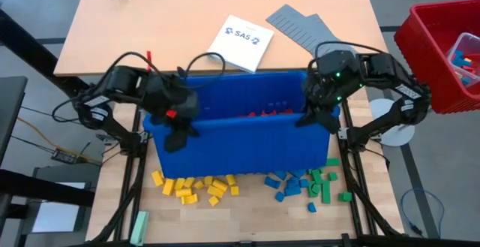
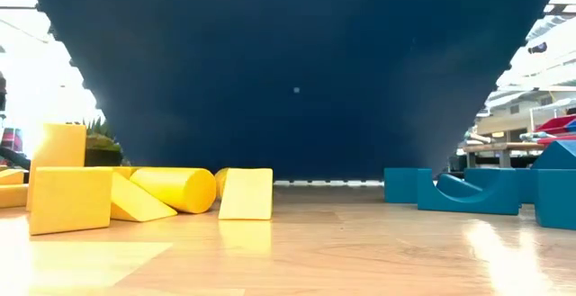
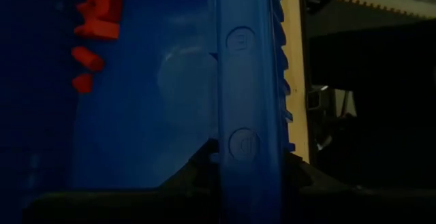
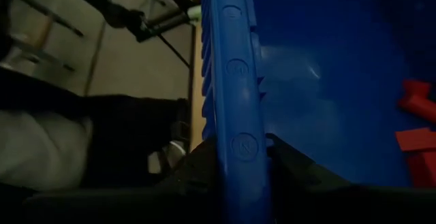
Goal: Sort blocks
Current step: Remove the red block from the blue bin
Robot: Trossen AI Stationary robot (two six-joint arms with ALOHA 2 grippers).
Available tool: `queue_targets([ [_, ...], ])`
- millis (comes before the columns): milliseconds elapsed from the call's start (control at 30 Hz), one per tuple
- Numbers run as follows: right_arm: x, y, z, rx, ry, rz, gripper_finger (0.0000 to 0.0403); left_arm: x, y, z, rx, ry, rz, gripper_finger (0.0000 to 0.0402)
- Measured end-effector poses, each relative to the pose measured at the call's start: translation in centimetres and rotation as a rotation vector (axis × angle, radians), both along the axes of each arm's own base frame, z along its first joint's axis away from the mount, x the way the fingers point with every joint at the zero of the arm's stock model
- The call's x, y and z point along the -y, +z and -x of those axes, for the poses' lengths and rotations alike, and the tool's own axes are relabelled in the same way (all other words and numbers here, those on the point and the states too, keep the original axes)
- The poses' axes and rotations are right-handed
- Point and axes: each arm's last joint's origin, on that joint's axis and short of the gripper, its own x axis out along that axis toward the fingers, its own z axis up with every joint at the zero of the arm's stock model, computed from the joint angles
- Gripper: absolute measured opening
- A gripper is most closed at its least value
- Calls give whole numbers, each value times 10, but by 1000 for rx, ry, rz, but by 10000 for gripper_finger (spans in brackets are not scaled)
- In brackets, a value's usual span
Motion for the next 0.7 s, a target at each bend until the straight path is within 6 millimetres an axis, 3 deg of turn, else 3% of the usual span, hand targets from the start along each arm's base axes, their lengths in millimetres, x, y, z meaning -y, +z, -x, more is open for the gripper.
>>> queue_targets([
  [133, 9, 6, 2, 14, -40, -62, 79, -8, 7, 4, 22, 28, 9, 75],
  [433, 18, 5, 5, 5, -70, -30, 80, -20, 5, 2, 17, 60, -39, 76],
  [567, 12, -2, 3, -21, -56, 77, 80, -17, -3, -4, -7, 78, -67, 76],
  [700, 5, -20, -3, -108, -47, 199, 80, -10, -25, -18, -65, 79, -144, 76],
])
